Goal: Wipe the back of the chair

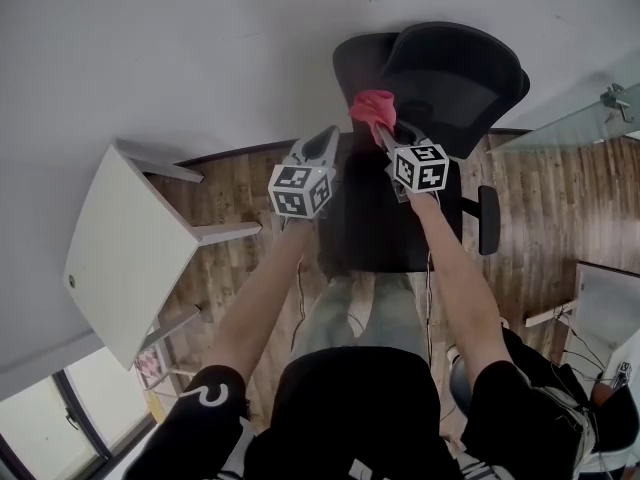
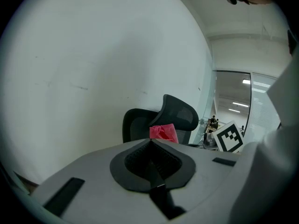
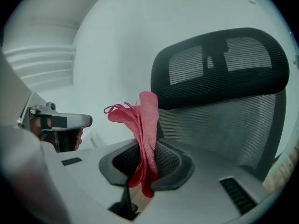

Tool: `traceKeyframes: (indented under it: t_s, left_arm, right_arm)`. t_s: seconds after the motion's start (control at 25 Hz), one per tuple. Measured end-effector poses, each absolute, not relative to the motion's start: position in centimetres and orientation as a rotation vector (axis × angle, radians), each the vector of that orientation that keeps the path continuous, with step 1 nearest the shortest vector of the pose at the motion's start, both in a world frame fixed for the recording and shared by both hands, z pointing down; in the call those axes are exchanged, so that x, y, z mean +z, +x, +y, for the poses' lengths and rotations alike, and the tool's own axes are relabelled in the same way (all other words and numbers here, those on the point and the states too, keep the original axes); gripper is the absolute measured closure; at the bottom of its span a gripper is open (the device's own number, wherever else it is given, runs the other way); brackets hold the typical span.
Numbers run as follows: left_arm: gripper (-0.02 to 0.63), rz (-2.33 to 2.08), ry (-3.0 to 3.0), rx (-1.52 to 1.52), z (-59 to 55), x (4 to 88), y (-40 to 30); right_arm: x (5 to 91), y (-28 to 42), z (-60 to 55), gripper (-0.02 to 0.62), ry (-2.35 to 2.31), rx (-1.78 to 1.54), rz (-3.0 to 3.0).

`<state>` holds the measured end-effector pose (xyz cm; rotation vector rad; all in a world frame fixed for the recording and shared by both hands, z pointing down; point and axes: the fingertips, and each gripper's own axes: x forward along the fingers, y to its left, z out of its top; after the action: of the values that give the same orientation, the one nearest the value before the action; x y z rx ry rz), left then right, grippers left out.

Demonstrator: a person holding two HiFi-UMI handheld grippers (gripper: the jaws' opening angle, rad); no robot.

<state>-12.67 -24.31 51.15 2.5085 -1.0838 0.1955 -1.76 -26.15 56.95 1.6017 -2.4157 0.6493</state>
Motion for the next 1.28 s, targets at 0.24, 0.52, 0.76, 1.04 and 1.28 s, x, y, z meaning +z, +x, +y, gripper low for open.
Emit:
traceKeyframes:
  t_s: [0.24, 0.52, 0.76, 1.04, 1.28]
  left_arm:
    - [0.581, -1.153, 2.468, 0.263, -27.3, 54.1, -15.8]
    - [0.581, -1.151, 2.406, 0.227, -29.2, 55.1, -16.4]
    - [0.581, -1.131, 2.455, 0.269, -30.0, 55.3, -16.2]
    - [0.581, -1.15, 2.435, 0.259, -31.2, 55.9, -17.3]
    - [0.582, -1.159, 2.429, 0.262, -31.6, 56.2, -17.3]
  right_arm:
    - [59.9, -3.6, -28.5, 0.511, 1.638, 0.606, -2.348]
    - [61.3, -5.0, -31.5, 0.511, 1.637, 0.558, -2.321]
    - [63.1, -5.9, -33.2, 0.511, 1.65, 0.581, -2.297]
    - [63.7, -6.6, -34.7, 0.511, 1.632, 0.561, -2.285]
    - [64.3, -5.5, -35.6, 0.511, 1.659, 0.581, -2.258]
